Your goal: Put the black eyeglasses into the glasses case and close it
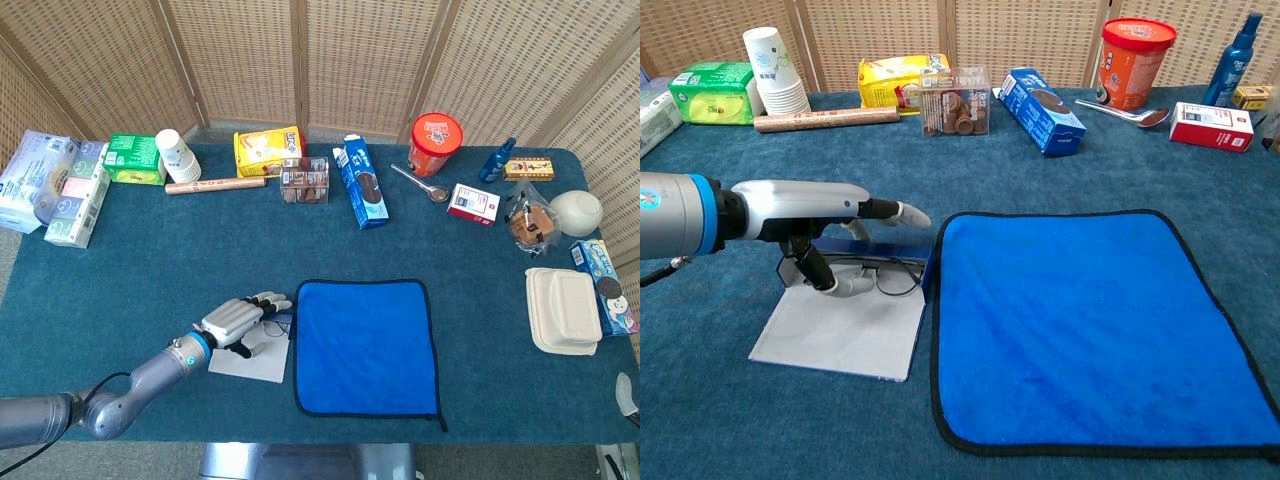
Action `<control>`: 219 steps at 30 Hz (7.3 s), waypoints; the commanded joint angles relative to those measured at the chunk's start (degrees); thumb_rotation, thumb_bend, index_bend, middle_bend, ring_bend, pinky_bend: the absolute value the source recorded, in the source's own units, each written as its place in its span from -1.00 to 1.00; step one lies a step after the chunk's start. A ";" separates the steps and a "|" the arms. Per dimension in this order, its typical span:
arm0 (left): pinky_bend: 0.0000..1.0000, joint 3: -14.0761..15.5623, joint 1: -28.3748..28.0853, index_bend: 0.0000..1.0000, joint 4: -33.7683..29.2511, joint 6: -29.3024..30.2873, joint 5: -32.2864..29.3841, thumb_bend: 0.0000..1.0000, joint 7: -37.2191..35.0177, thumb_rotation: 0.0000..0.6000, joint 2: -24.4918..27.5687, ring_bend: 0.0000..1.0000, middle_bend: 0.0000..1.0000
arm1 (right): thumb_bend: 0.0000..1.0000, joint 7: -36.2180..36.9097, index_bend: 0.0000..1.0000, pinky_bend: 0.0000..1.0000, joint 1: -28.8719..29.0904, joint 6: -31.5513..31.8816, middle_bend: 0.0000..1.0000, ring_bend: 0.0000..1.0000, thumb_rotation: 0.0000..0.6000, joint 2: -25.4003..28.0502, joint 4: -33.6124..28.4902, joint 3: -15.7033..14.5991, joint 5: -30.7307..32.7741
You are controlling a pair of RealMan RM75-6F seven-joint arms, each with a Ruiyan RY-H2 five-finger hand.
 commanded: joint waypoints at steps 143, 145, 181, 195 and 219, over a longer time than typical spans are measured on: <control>-0.76 14.56 16.58 -1.00 -13.67 17.42 26.36 -0.18 -11.05 0.89 9.66 -1.00 -0.96 | -0.24 4.43 -0.87 -0.67 0.28 1.59 -0.75 -1.00 0.13 -1.38 3.60 -0.85 -3.04; -0.78 14.59 20.39 -1.00 -12.65 24.23 28.17 -0.18 -6.29 0.88 8.00 -1.00 -0.96 | -0.24 4.80 -0.87 -0.67 0.73 1.21 -0.75 -1.00 0.13 -1.37 3.88 -0.82 -3.34; -0.85 21.59 57.12 -0.54 28.72 68.57 52.44 -0.24 9.03 0.89 -15.97 -1.00 -0.81 | -0.24 5.36 -0.87 -0.67 14.94 -10.20 -0.75 -1.00 0.13 -5.41 7.36 -2.01 -11.49; -0.81 20.66 60.88 -0.68 39.85 72.14 53.10 -0.23 7.29 0.88 -19.15 -1.00 -0.81 | -0.24 10.88 -0.87 -0.67 15.66 -8.48 -0.75 -1.00 0.13 -5.65 11.31 -3.49 -11.15; -0.88 20.38 56.82 -0.79 50.85 68.71 55.52 -0.42 4.29 1.00 -22.92 -1.00 -0.87 | -0.24 11.51 -0.88 -0.67 12.47 -1.40 -0.75 -1.00 0.14 -4.54 11.73 -7.09 -13.36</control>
